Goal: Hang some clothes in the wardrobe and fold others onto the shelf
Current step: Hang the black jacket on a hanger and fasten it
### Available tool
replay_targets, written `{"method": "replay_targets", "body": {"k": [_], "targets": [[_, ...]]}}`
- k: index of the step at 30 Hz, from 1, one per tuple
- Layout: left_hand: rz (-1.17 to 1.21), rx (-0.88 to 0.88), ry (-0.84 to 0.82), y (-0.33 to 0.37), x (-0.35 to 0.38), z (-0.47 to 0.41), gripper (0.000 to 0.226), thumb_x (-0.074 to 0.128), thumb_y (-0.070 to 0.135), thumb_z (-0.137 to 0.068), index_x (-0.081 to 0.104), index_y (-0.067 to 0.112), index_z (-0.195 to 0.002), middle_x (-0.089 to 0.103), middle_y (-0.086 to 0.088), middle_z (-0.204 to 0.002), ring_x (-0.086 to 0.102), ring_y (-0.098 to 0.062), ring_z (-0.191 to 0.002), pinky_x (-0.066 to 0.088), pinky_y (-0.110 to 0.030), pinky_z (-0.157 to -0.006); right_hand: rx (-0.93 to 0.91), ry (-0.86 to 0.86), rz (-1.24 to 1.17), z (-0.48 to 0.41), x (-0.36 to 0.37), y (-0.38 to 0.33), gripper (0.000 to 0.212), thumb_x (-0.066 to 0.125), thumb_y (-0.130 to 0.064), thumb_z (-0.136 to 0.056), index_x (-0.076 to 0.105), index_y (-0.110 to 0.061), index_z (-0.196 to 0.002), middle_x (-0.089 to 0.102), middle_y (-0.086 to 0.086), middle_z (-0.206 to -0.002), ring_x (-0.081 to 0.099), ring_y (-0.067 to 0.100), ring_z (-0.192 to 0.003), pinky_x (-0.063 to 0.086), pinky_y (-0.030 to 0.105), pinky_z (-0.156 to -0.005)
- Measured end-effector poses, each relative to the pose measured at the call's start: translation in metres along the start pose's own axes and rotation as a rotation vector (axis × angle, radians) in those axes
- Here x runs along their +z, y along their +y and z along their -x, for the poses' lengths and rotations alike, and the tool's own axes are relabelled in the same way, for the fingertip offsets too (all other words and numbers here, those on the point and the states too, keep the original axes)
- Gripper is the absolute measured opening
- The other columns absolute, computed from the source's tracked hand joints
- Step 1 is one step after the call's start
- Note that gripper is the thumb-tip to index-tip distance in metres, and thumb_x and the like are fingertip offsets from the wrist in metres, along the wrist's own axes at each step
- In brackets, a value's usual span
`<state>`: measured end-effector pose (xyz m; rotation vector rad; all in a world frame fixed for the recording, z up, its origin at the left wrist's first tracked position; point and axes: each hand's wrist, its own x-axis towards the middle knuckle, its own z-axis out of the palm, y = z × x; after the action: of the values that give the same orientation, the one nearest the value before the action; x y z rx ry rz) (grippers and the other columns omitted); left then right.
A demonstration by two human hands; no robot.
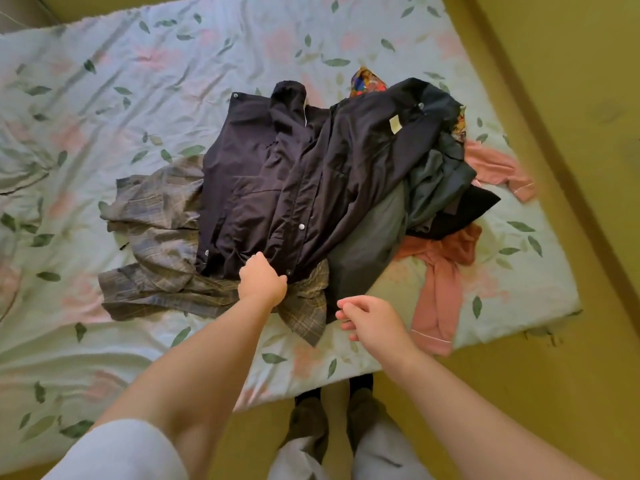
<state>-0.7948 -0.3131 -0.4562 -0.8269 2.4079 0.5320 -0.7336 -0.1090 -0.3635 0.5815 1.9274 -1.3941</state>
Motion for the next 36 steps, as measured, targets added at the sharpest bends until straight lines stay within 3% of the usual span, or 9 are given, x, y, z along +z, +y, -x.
{"method": "replay_targets", "body": {"k": [4,6,9,13,17,21,26,30,36], "targets": [[-0.016,-0.085,-0.077,-0.013,0.012,-0.023,0.059,0.062,0.035,-0.095,0.04,0.017,-0.147,0.054,-0.013,-0.138,0.05,-0.034,-0.126,0.048,-0.045,-0.1,0.038,0.003,-0.035,0.002,0.002,0.011,0.02,0.05,-0.023,-0.102,0.068,-0.024,-0.11,0.072,-0.008,-0.094,0.067,0.008,-0.087,0.056,0.027,-0.08],[-0.011,-0.033,-0.053,-0.014,0.01,-0.025,0.024,0.058,0.023,-0.095,0.065,0.024,-0.118,0.06,-0.009,-0.126,0.057,-0.033,-0.113,0.052,-0.043,-0.094,0.043,0.015,-0.046,0.004,0.002,0.012,0.02,0.05,-0.023,-0.102,0.068,-0.025,-0.109,0.072,-0.007,-0.094,0.067,0.009,-0.087,0.055,0.025,-0.076],[-0.071,0.134,-0.032,-0.008,-0.002,-0.013,0.024,0.055,0.014,-0.095,0.067,0.033,-0.086,0.052,-0.002,-0.125,0.055,-0.029,-0.109,0.051,-0.042,-0.094,0.061,0.032,-0.071,0.012,-0.004,0.007,0.019,0.049,-0.022,-0.101,0.068,-0.026,-0.103,0.071,-0.005,-0.094,0.066,0.013,-0.086,0.056,0.032,-0.074],[-0.15,0.327,-0.063,0.003,-0.019,0.006,0.02,0.059,0.025,-0.095,0.069,0.031,-0.112,0.037,0.0,-0.151,0.041,-0.027,-0.132,0.044,-0.041,-0.103,0.016,0.052,-0.074,0.032,-0.013,-0.009,0.019,0.048,-0.023,-0.101,0.068,-0.025,-0.103,0.071,-0.005,-0.096,0.066,0.013,-0.085,0.058,0.034,-0.076],[-0.117,0.167,-0.172,0.002,-0.023,0.008,0.047,0.064,0.033,-0.091,0.055,0.035,-0.137,0.019,-0.006,-0.162,0.031,-0.032,-0.142,0.041,-0.043,-0.107,0.018,0.079,-0.074,0.04,-0.011,-0.017,0.018,0.05,-0.026,-0.102,0.068,-0.024,-0.104,0.071,-0.005,-0.098,0.067,0.013,-0.087,0.057,0.033,-0.081],[-0.146,0.217,-0.304,-0.008,0.003,-0.017,0.055,0.067,0.036,-0.092,0.05,0.037,-0.143,0.007,-0.005,-0.166,0.025,-0.031,-0.148,0.04,-0.036,-0.109,0.025,0.128,-0.117,0.033,0.001,-0.006,0.019,0.05,-0.027,-0.102,0.068,-0.023,-0.106,0.071,-0.004,-0.099,0.068,0.014,-0.089,0.057,0.03,-0.079],[0.074,0.185,-0.223,-0.013,0.008,-0.027,0.044,0.07,0.029,-0.085,0.061,0.02,-0.127,0.064,-0.004,-0.123,0.059,-0.028,-0.115,0.051,-0.038,-0.097,0.081,0.203,-0.228,0.035,0.015,0.006,0.021,0.048,-0.023,-0.103,0.067,-0.015,-0.111,0.07,0.003,-0.1,0.065,0.014,-0.081,0.055,0.024,-0.067],[0.273,0.206,-0.339,-0.002,-0.031,0.002,0.03,0.068,0.017,-0.089,0.054,0.012,-0.115,0.063,-0.01,-0.111,0.062,-0.029,-0.1,0.054,-0.042,-0.091,0.092,0.242,-0.242,0.054,0.031,-0.008,0.022,0.049,-0.023,-0.103,0.066,-0.014,-0.113,0.069,0.003,-0.101,0.065,0.015,-0.082,0.056,0.026,-0.069],[0.454,0.661,-0.446,0.023,-0.153,0.104,0.014,0.06,0.023,-0.097,0.071,0.014,-0.096,0.073,-0.011,-0.095,0.069,-0.033,-0.086,0.057,-0.044,-0.082,-0.016,0.274,-0.252,0.103,0.038,-0.071,0.03,0.064,-0.021,-0.095,0.059,-0.013,-0.124,0.067,0.006,-0.111,0.065,0.019,-0.091,0.051,0.022,-0.066]]}}
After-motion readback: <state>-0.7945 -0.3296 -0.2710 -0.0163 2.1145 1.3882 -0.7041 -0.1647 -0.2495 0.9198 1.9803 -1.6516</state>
